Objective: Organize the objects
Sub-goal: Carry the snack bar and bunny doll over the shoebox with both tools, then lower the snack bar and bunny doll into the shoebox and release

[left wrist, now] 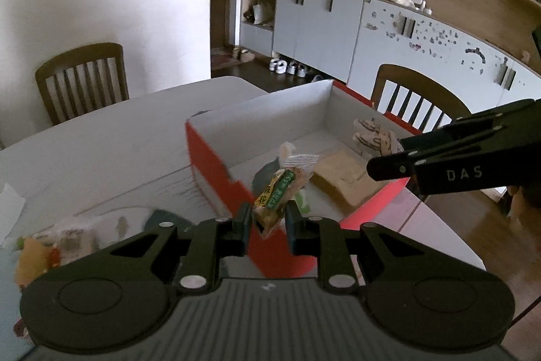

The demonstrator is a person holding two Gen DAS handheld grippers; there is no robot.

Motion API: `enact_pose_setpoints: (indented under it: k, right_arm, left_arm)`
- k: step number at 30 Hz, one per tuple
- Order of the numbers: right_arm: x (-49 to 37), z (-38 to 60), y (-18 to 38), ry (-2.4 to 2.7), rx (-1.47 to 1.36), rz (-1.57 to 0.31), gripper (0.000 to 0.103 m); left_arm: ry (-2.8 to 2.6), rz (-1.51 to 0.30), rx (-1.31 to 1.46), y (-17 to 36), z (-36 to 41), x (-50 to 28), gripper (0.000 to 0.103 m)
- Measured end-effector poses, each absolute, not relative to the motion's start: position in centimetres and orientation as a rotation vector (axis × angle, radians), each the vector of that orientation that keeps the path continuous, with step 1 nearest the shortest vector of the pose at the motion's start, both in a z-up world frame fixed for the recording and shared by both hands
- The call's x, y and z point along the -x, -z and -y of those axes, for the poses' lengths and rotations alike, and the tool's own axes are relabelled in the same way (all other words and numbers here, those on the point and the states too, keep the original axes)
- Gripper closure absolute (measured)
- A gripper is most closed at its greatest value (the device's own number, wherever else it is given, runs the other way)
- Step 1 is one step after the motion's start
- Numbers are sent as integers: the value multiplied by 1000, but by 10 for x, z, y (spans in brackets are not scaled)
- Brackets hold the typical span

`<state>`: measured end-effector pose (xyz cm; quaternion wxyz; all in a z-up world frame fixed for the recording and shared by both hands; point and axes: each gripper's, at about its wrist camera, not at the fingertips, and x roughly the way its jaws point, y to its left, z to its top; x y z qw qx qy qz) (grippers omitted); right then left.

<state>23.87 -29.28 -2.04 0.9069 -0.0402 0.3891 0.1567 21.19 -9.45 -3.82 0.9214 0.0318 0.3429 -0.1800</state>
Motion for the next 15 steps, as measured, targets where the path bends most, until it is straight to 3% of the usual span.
enact_pose_setpoints:
  k: [15]
  right_arm:
    - [-290, 334, 43, -308, 118, -834, 59]
  left_arm:
    - [380, -713, -124, 38, 156, -290, 84]
